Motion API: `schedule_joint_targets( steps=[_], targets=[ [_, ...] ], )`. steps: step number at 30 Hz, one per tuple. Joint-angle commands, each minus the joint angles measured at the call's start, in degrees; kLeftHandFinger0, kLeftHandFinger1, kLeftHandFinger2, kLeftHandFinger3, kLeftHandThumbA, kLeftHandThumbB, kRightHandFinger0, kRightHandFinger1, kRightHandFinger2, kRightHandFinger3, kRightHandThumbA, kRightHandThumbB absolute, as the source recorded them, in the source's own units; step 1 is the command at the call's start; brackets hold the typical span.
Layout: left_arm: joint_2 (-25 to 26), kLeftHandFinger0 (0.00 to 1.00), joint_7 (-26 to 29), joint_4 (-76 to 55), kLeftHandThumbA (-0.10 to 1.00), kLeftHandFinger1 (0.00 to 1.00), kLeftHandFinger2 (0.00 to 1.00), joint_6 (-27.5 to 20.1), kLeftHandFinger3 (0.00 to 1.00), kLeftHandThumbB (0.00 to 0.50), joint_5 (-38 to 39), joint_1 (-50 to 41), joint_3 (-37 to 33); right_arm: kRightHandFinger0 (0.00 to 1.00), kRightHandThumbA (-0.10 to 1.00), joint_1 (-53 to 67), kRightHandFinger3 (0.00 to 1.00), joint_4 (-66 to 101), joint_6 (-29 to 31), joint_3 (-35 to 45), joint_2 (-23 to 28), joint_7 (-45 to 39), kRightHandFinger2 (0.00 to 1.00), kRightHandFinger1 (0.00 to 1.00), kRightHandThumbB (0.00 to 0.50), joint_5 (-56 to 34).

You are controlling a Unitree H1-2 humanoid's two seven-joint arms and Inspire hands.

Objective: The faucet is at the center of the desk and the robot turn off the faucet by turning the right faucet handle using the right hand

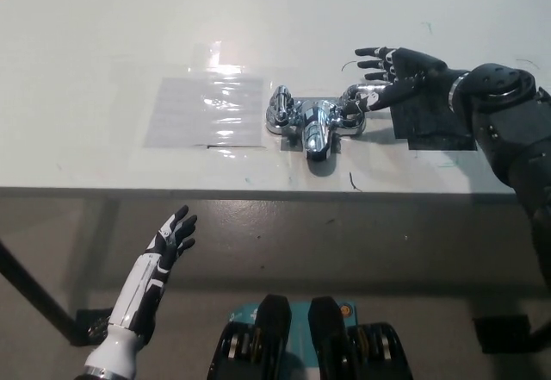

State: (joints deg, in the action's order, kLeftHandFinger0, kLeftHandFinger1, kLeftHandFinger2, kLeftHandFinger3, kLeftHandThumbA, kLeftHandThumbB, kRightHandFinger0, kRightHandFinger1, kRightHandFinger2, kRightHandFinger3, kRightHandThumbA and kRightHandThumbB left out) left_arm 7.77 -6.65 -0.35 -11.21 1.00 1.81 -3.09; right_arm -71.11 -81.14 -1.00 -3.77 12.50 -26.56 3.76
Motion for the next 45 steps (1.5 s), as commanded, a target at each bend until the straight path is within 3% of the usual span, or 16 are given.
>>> schedule_joint_targets(
  steps=[1, 3, 6, 8, 12, 19, 36, 43, 45],
  targets=[
    [0.5, 1.0, -1.0, -0.9, 0.97, 1.0, 1.0, -2.5, 1.0, 0.299, 0.1, 0.9, -0.2, 1.0, 1.0, -1.3, 1.0, 0.4, 1.3, 1.6, -0.9, -1.5, 1.0, 1.0, 0.443, -2.1],
    [0.5, 1.0, -0.9, -0.9, 0.97, 1.0, 1.0, -2.7, 1.0, 0.303, -0.4, 0.7, -0.2, 1.0, 1.0, -1.1, 1.0, 0.4, 1.4, 1.6, -1.1, -1.6, 1.0, 1.0, 0.478, -2.1],
    [0.6, 1.0, -1.1, -1.2, 0.98, 1.0, 1.0, -2.5, 1.0, 0.301, -0.2, 0.7, -0.1, 1.0, 1.0, -1.0, 1.0, 0.8, 1.6, 2.1, -1.5, -3.2, 1.0, 1.0, 0.451, -2.6],
    [0.7, 1.0, -1.2, -0.9, 0.97, 1.0, 1.0, -2.8, 1.0, 0.301, 0.1, 0.9, 0.0, 1.0, 1.0, -1.0, 1.0, 1.4, 2.1, 2.4, -2.1, -5.0, 1.0, 1.0, 0.466, -3.0],
    [0.7, 1.0, -1.2, -0.8, 0.97, 1.0, 1.0, -3.1, 1.0, 0.287, -0.1, 0.9, 0.0, 1.0, 1.0, -0.8, 1.0, 3.2, 3.3, 2.0, -3.4, -9.7, 1.0, 1.0, 0.445, -3.2],
    [0.5, 1.0, -1.1, -1.1, 0.98, 1.0, 1.0, -2.4, 1.0, 0.307, -0.5, 0.8, 0.0, 1.0, 1.0, 0.1, 1.0, 6.1, 3.4, 2.1, -5.0, -14.8, 1.0, 1.0, 0.409, -4.6],
    [1.0, 1.0, -1.4, -0.7, 0.99, 1.0, 1.0, -2.8, 1.0, 0.315, -0.1, 1.3, 0.2, 1.0, 1.0, 3.7, 1.0, 11.0, 2.9, 1.8, -6.6, -14.9, 1.0, 1.0, 0.366, -5.2],
    [1.1, 1.0, -1.2, -1.1, 0.99, 1.0, 1.0, -2.5, 1.0, 0.309, -0.2, 1.2, 0.3, 1.0, 1.0, 6.0, 1.0, 12.8, 3.4, 3.9, -8.6, -9.5, 1.0, 1.0, 0.373, -6.3],
    [0.9, 1.0, -1.2, -1.1, 0.99, 1.0, 1.0, -2.3, 1.0, 0.311, -0.2, 1.3, 0.3, 1.0, 1.0, 7.1, 1.0, 13.8, 5.0, 5.4, -9.5, -5.8, 1.0, 1.0, 0.351, -6.9]
  ],
)
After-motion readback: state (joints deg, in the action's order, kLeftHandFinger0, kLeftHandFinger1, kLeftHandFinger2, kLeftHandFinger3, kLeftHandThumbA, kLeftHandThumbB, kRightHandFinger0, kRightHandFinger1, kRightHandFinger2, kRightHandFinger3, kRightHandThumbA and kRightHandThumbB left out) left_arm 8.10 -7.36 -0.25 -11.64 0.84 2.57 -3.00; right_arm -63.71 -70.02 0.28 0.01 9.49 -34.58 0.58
